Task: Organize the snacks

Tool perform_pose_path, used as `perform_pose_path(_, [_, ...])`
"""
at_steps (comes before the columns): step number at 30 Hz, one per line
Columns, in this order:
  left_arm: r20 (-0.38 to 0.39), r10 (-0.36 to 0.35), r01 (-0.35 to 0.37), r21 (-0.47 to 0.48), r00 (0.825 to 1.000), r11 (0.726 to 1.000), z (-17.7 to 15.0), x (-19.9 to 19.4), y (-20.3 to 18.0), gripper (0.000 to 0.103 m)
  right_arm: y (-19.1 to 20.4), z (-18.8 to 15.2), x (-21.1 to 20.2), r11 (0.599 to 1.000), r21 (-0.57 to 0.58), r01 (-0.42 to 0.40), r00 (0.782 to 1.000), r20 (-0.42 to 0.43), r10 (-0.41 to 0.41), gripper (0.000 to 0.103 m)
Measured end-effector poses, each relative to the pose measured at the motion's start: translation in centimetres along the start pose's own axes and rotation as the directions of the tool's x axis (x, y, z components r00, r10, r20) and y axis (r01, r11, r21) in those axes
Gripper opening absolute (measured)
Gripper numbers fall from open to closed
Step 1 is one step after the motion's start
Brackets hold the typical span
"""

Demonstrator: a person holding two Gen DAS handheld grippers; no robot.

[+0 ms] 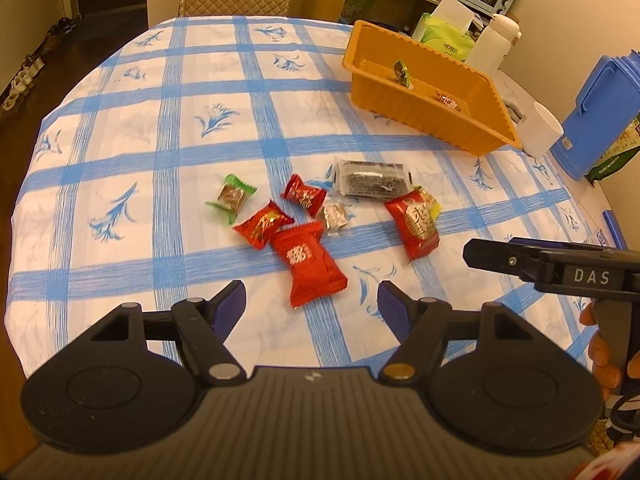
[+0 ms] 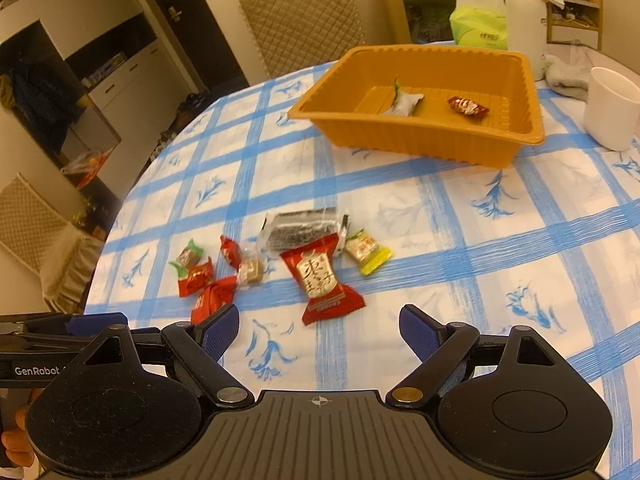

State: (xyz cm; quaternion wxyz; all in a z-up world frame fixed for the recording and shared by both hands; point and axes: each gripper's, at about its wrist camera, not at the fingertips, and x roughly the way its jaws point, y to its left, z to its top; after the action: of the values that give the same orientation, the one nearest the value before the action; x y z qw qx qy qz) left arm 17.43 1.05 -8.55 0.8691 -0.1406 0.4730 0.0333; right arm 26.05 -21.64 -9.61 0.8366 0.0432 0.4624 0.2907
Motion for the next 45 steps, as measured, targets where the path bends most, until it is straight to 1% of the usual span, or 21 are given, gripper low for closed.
perform_pose_path(13, [-0.001,0.021,-0.021,-0.026,1.0,0.999,-1.2,0.0,0.5,0.07,1.5,-1.1,1.4,0.998,-0.067,-0.013,1.0,-0.021,0.012,0.087])
perform_pose_path(20, [0.008,0.043,-0.043,-0.039,0.999,0.998,-1.1,-0.1,1.1,0.07,1.8,-0.8,2.2,0.989,-0.149,0.017,0.999,0.033,-0.013,0.086])
perform_pose_path(21, [0.009,0.048,-0.048,-0.042,0.999,0.998,-1.1,-0.1,1.3,0.07,1.9,-0.7,2.4,0.986,-0.165,0.026,0.999,0.042,-0.02,0.085])
perform_pose_path(24, [0.014,0.063,-0.062,-0.047,0.998,0.997,-1.1,-0.2,1.7,0.07,1.9,-0.2,3.1,0.978,-0.203,0.045,0.998,0.056,-0.034,0.074])
perform_pose_path(28, [0.024,0.083,-0.081,-0.055,0.996,0.995,-1.1,-0.6,2.2,0.07,2.0,0.3,4.5,0.97,-0.236,0.054,0.997,0.057,-0.041,0.068])
perform_pose_path(34, [0.026,0.107,-0.104,-0.082,0.994,0.991,-1.3,-1.0,3.5,0.07,2.5,0.8,6.7,0.954,-0.29,0.078,0.997,0.046,-0.068,0.062])
perform_pose_path(37, [0.027,0.116,-0.113,-0.093,0.993,0.989,-1.4,-1.1,3.9,0.07,2.6,0.8,7.6,0.947,-0.306,0.095,0.995,0.039,-0.088,0.058])
perform_pose_path(41, [0.031,0.12,-0.117,-0.103,0.992,0.988,-1.4,-1.3,4.3,0.07,2.4,0.7,8.3,0.946,-0.309,0.103,0.995,0.025,-0.1,0.055])
perform_pose_path(44, [0.032,0.121,-0.117,-0.106,0.992,0.987,-1.3,-1.2,4.5,0.07,2.3,0.7,8.6,0.944,-0.313,0.108,0.994,0.02,-0.107,0.049])
perform_pose_path(45, [0.031,0.121,-0.117,-0.106,0.992,0.987,-1.2,-1.2,4.6,0.07,2.3,0.6,8.6,0.944,-0.313,0.105,0.994,0.019,-0.104,0.045])
